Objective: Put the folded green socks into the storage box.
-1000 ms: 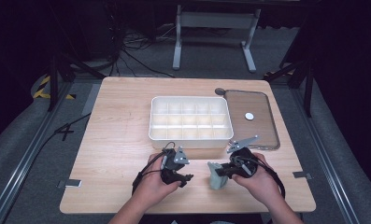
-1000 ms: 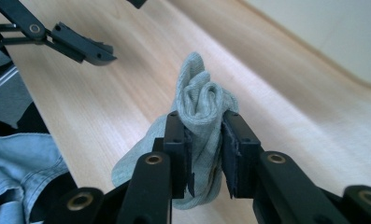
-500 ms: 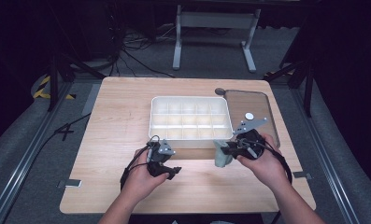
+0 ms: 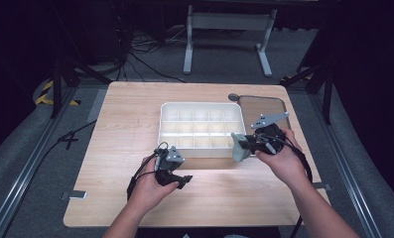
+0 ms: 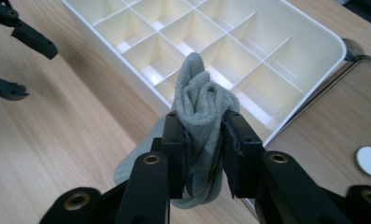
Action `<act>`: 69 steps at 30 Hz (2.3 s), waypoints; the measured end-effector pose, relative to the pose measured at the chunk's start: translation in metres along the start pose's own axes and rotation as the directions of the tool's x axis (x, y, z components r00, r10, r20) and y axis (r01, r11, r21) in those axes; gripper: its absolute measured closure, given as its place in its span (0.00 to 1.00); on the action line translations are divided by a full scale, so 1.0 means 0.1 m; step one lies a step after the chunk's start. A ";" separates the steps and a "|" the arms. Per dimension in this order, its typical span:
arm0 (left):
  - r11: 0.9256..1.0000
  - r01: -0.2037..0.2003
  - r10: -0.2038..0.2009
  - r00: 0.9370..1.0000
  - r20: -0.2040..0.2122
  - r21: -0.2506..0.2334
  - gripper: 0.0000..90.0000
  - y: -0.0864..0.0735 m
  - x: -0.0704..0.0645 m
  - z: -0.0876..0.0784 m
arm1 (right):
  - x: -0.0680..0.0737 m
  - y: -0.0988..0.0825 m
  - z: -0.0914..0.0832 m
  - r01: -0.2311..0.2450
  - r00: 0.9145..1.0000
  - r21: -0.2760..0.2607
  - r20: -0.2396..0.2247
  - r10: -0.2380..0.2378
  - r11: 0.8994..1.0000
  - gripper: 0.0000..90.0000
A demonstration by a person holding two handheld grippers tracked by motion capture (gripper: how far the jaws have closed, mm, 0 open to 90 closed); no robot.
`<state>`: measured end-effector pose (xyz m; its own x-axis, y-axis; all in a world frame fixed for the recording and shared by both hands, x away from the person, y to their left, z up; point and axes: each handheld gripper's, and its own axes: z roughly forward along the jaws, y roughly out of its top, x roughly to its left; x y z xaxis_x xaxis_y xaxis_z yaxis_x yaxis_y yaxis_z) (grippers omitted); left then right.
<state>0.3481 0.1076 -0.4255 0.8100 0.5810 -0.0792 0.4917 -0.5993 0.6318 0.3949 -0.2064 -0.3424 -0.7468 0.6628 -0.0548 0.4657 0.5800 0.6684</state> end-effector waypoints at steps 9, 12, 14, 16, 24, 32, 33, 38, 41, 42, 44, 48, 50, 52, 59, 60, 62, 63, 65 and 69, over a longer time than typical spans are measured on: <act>1.000 0.018 -0.018 1.000 -0.010 -0.014 0.42 -0.03 0.04 -0.06 | -0.18 0.09 0.10 0.014 0.999 -0.029 0.039 -0.013 0.999 0.80; 1.000 0.016 -0.017 1.000 -0.015 -0.019 0.42 -0.03 0.06 -0.06 | -0.21 0.12 0.14 0.018 0.999 -0.022 0.038 -0.017 1.000 0.80; 1.000 0.019 -0.019 1.000 -0.013 -0.018 0.42 -0.03 0.06 -0.07 | -0.23 0.15 0.18 0.023 0.999 -0.027 0.048 -0.022 0.999 0.80; 0.999 0.026 -0.026 1.000 -0.013 -0.022 0.42 -0.04 0.07 -0.08 | -0.25 0.19 0.21 0.046 0.996 -0.021 0.078 -0.044 0.999 0.80; 0.999 0.039 -0.039 0.999 -0.020 -0.031 0.42 -0.07 0.09 -0.12 | -0.31 0.27 0.34 0.068 0.991 0.014 0.114 -0.070 0.998 0.80; 0.998 0.048 -0.049 0.998 -0.025 -0.032 0.42 -0.09 0.11 -0.14 | -0.34 0.30 0.40 0.089 0.988 0.019 0.123 -0.091 0.996 0.79; 0.998 0.047 -0.048 0.999 -0.025 -0.032 0.42 -0.10 0.11 -0.14 | -0.33 0.31 0.41 0.090 0.987 0.026 0.128 -0.093 0.996 0.79; 0.998 0.047 -0.049 0.998 -0.029 -0.039 0.42 -0.11 0.11 -0.15 | -0.30 0.29 0.52 0.094 0.987 0.051 0.124 -0.100 0.994 0.79; 0.998 0.049 -0.050 0.998 -0.028 -0.038 0.42 -0.12 0.11 -0.15 | -0.30 0.28 0.60 0.093 0.987 0.084 0.122 -0.103 0.992 0.79; 0.998 0.048 -0.049 0.998 -0.028 -0.035 0.42 -0.12 0.11 -0.15 | -0.28 0.27 0.63 0.103 0.985 0.105 0.127 -0.116 0.989 0.79; 0.998 0.057 -0.058 0.998 -0.026 -0.035 0.42 -0.13 0.11 -0.15 | -0.27 0.27 0.69 0.119 0.983 0.136 0.123 -0.136 0.984 0.79; 0.997 0.062 -0.063 0.998 -0.028 -0.037 0.42 -0.13 0.12 -0.16 | -0.22 0.26 0.79 0.125 0.984 0.192 0.104 -0.146 0.973 0.79; 0.997 0.066 -0.067 0.997 -0.027 -0.037 0.42 -0.14 0.12 -0.16 | -0.21 0.26 0.81 0.123 0.984 0.207 0.104 -0.147 0.971 0.79; 0.997 0.062 -0.063 0.998 -0.028 -0.034 0.42 -0.14 0.12 -0.16 | -0.21 0.25 0.85 0.112 0.985 0.237 0.102 -0.139 0.965 0.80; 0.998 0.058 -0.059 0.998 -0.028 -0.030 0.42 -0.15 0.12 -0.16 | -0.26 0.25 0.92 0.036 0.996 0.309 0.061 -0.058 0.950 0.81; 0.998 0.059 -0.060 0.998 -0.026 -0.029 0.42 -0.15 0.12 -0.16 | -0.26 0.25 0.94 0.032 0.997 0.328 0.054 -0.053 0.944 0.81; 0.998 0.051 -0.052 0.998 -0.025 -0.026 0.42 -0.15 0.13 -0.16 | -0.26 0.26 0.96 0.032 0.998 0.355 0.037 -0.049 0.934 0.81; 0.998 0.054 -0.055 0.998 -0.026 -0.030 0.42 -0.15 0.12 -0.15 | -0.26 0.28 0.98 0.038 0.998 0.387 0.034 -0.055 0.921 0.81; 0.998 0.062 -0.063 0.998 -0.028 -0.027 0.42 -0.15 0.11 -0.15 | -0.27 0.29 1.02 0.036 0.998 0.411 0.026 -0.051 0.911 0.81; 0.997 0.066 -0.067 0.997 -0.026 -0.030 0.42 -0.15 0.11 -0.14 | -0.31 0.33 1.07 0.015 1.000 0.456 0.008 -0.021 0.890 0.82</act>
<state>0.3450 0.1307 -0.4250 0.7667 0.6340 -0.1013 0.5345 -0.5430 0.6477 0.4839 -0.1571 -0.3976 -0.7526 0.6542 -0.0750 0.6197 0.7421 0.2555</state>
